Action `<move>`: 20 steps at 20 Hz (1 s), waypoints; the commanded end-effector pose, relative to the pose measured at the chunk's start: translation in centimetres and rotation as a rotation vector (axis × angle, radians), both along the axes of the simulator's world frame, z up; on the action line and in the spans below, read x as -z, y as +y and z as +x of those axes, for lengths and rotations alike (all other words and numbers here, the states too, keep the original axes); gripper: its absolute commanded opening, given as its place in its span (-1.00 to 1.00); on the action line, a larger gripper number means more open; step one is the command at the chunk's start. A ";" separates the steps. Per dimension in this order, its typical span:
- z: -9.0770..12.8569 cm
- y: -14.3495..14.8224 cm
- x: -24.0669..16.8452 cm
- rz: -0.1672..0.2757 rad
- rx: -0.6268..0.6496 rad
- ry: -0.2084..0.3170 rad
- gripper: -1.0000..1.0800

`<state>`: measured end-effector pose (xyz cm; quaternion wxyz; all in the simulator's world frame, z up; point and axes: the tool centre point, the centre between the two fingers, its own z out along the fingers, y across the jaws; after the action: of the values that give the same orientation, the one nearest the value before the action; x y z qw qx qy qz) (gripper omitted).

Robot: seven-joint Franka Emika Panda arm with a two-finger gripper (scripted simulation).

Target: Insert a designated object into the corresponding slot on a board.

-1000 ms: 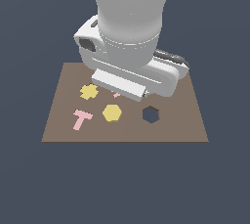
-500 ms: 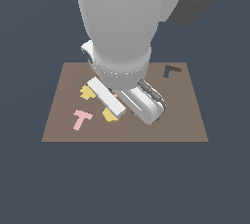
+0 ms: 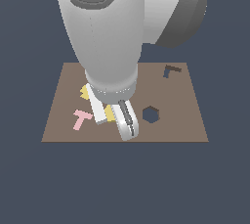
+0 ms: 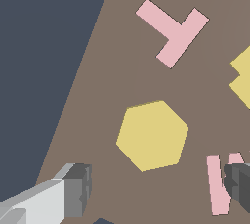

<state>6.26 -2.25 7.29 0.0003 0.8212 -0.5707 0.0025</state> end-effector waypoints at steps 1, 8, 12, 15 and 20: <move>0.2 -0.4 0.6 0.001 0.077 0.000 0.92; 0.4 -1.2 1.7 0.003 0.227 0.002 0.92; 0.4 -1.5 2.1 0.003 0.279 0.003 0.92; 0.4 -1.6 2.3 0.004 0.300 0.003 0.92; 0.4 -1.7 2.3 0.004 0.303 0.003 0.92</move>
<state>6.66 -3.93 4.96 0.0002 0.7255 -0.6882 -0.0001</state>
